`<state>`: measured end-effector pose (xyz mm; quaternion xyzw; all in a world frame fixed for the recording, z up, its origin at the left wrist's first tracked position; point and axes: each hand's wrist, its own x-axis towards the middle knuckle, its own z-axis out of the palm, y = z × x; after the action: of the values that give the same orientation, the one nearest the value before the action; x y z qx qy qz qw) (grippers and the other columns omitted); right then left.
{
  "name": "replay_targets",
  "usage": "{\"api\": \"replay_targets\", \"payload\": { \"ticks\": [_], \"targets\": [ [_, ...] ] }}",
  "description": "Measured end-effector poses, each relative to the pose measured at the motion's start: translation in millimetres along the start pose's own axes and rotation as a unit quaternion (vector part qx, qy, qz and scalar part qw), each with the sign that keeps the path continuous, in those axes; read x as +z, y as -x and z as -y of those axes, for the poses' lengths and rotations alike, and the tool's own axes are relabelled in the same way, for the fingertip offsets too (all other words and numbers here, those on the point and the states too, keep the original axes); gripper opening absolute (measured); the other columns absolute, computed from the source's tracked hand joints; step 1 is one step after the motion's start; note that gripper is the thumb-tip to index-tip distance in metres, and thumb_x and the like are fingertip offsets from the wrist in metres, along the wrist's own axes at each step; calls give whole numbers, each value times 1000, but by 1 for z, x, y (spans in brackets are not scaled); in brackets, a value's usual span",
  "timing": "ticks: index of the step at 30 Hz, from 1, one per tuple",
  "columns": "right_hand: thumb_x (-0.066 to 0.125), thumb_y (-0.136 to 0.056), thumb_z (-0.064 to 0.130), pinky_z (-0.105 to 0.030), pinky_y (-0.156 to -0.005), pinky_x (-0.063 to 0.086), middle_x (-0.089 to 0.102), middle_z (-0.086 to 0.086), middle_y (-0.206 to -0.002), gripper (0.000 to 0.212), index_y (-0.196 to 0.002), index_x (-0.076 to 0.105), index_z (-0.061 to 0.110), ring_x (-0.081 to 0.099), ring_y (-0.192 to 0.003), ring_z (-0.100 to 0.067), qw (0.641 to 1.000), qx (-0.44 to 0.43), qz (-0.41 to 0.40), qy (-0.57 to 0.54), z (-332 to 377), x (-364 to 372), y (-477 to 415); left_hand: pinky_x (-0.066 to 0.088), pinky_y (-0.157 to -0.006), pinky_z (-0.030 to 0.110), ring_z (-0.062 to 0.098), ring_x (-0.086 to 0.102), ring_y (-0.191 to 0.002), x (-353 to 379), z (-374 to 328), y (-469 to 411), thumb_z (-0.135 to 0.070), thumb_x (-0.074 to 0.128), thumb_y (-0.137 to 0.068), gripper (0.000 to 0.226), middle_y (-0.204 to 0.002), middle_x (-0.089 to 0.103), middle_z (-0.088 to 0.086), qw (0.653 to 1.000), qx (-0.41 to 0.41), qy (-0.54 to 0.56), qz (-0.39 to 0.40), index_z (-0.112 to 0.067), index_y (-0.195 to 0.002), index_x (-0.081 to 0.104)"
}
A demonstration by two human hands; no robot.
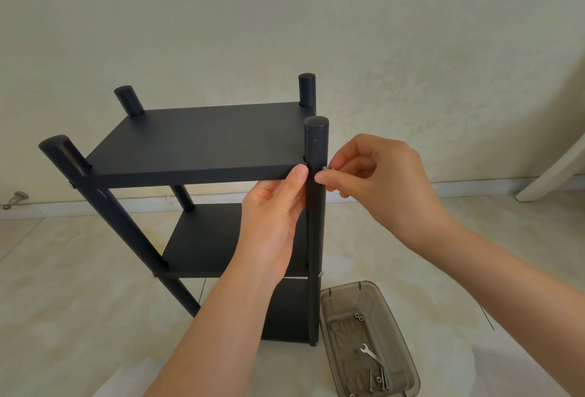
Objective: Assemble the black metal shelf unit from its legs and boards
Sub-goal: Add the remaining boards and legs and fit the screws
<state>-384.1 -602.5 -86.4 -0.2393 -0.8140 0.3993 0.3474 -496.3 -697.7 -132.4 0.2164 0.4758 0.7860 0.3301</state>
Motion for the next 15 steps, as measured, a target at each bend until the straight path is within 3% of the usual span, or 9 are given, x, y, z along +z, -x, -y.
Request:
{"api": "replay_targets", "payload": {
  "ticks": [5,9,12,15],
  "targets": [
    [78,-81,17,-14,-70,54,73,9,-70,10,-84,69,22,71,-68,-6,998,4,62,-6,2,-11,-1,58,-89,27,20,72,-106,1,0,0,-30,68,-80,38,-109,76,8,1000,0,1,4,-7,-109,69],
    [72,-87,10,-14,-69,55,75,5,-73,4,-91,72,10,73,-70,-11,992,44,78,-88,1,-12,-2,55,-96,34,21,71,-108,1,0,0,-30,67,-81,40,-113,75,10,1000,-5,1,5,-5,-113,67],
    [69,-89,11,-14,-69,55,76,3,-75,3,-92,71,10,73,-73,-12,986,73,81,-123,1,-11,-2,53,-100,37,21,71,-108,1,1,0,-29,67,-82,34,-112,75,9,1000,-4,0,5,-8,-109,68],
    [68,-91,14,-18,-69,54,73,3,-78,1,-92,68,15,69,-73,-9,991,-74,20,110,0,-8,5,53,-100,37,21,71,-108,2,1,-1,-30,68,-79,36,-111,75,8,1000,-3,-2,1,-9,-108,69]
  ]
}}
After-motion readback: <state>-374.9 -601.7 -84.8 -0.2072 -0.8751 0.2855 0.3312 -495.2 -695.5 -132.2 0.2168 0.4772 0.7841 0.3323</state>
